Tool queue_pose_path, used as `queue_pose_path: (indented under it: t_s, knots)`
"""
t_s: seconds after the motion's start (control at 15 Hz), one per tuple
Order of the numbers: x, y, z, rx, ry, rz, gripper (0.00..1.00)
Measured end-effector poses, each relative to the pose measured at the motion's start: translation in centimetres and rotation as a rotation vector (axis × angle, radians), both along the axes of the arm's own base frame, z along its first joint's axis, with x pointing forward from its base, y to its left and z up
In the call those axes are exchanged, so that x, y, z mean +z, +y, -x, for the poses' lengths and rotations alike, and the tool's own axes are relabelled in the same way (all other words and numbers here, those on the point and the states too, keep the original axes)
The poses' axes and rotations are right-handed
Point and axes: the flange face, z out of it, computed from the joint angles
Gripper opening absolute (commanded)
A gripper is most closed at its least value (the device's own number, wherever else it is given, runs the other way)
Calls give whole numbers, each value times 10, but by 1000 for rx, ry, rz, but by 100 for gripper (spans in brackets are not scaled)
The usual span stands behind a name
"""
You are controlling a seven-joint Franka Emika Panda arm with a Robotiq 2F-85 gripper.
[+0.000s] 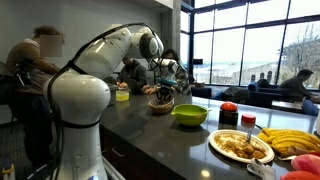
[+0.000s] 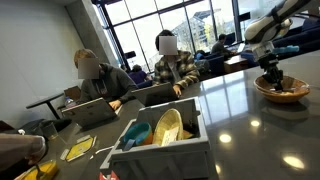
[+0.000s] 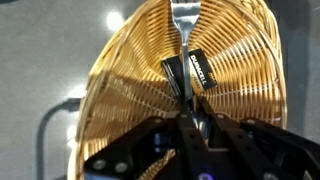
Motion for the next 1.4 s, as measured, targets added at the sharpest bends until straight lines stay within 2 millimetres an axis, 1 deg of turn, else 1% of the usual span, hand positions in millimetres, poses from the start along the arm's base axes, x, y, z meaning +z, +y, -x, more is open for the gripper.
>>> queue_pose_path:
  t_s: [0.07, 0.33, 0.6, 0.73, 0.8, 0.93, 1.2, 1.27, 1.4]
  knots:
    - [1, 1, 0, 7, -5, 1, 3]
    - [7, 6, -2, 27, -20, 0, 3]
    - [13, 6, -6, 35, -39, 6, 3]
    - [22, 8, -8, 53, -59, -4, 3]
    - [30, 12, -10, 66, -77, -15, 3]
    - [55, 24, -13, 93, -124, -65, 3]
    - [126, 55, -12, 129, -219, -268, 3]
    - [142, 59, -11, 133, -237, -322, 3]
    - [166, 63, -11, 130, -273, -430, 3]
